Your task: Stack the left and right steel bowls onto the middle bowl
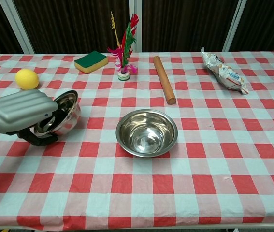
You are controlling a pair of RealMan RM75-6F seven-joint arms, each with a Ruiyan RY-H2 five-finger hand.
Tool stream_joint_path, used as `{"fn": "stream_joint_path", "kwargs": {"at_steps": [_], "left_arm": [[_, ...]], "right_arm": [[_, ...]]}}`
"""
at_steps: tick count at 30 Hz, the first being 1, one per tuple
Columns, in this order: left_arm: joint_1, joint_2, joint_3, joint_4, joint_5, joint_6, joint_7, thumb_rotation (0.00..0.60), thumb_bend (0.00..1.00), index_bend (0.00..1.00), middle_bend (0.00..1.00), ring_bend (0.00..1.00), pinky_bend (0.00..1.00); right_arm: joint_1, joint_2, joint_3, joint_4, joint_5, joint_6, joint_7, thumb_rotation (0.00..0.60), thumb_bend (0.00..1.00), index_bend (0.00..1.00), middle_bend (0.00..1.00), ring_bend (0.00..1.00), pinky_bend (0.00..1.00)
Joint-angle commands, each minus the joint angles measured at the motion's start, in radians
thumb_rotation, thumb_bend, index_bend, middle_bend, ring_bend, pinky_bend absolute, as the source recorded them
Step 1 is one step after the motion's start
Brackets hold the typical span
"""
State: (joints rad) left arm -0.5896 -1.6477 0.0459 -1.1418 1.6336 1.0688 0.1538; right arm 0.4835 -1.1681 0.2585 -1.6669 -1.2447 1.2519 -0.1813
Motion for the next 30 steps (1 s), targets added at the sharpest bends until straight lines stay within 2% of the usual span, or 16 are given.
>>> {"fn": "stream_joint_path", "kwargs": {"at_steps": [1, 8, 15, 21, 30], "left_arm": [[-0.004, 0.012, -0.01, -0.016, 0.002, 0.015, 0.008, 0.6, 0.42, 0.69, 0.74, 0.67, 0.74], [-0.012, 0.063, -0.046, -0.091, -0.014, 0.041, 0.058, 0.6, 0.43, 0.7, 0.76, 0.68, 0.75], [-0.029, 0.082, -0.045, -0.206, -0.002, 0.031, 0.161, 0.6, 0.43, 0.7, 0.76, 0.68, 0.75], [-0.063, 0.057, -0.058, -0.294, 0.004, -0.01, 0.285, 0.6, 0.43, 0.7, 0.76, 0.68, 0.75], [-0.116, -0.008, -0.107, -0.379, -0.055, -0.084, 0.436, 0.6, 0.43, 0.7, 0.76, 0.68, 0.75]], "right_arm": [[0.0, 0.001, 0.001, 0.0, -0.001, 0.001, 0.003, 0.6, 0.0, 0.37, 0.41, 0.31, 0.35], [-0.007, 0.008, 0.007, -0.009, -0.01, 0.016, 0.018, 0.6, 0.0, 0.37, 0.41, 0.31, 0.35], [-0.018, 0.02, 0.021, -0.021, -0.02, 0.046, 0.042, 0.6, 0.0, 0.37, 0.41, 0.31, 0.35], [-0.029, 0.018, 0.038, -0.022, -0.023, 0.08, 0.07, 0.6, 0.0, 0.37, 0.41, 0.31, 0.35], [-0.059, 0.022, 0.078, -0.006, 0.014, 0.13, 0.136, 0.6, 0.0, 0.37, 0.41, 0.31, 0.35]]}}
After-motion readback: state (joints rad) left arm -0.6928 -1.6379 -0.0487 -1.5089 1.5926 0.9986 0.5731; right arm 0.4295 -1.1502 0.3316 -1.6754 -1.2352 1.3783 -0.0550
